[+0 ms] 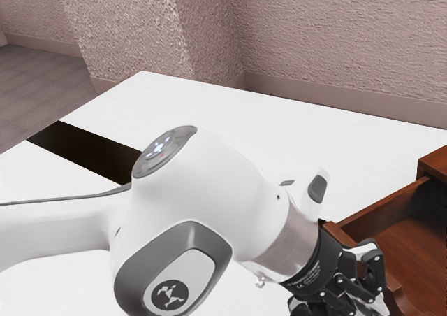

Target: Pull the drawer handle with one arm to open the drawer

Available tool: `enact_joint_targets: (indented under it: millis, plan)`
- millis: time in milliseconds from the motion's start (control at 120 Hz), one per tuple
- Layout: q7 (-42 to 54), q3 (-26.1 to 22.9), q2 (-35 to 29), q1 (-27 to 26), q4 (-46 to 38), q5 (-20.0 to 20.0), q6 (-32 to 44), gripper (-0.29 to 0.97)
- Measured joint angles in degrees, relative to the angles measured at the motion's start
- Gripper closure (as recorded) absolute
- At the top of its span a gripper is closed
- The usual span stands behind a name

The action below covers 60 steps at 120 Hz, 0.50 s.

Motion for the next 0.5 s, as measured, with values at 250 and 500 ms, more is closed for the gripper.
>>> enact_joint_targets:
  millis: [250, 500]
  plan:
    - [0.3, 2.45, -4.64, 0.32, -2.99, 0.03, -0.23, 0.34]
    - [0.72, 7.89, 10.88, 3.23, 31.87, 8.94, -32.2, 0.1]
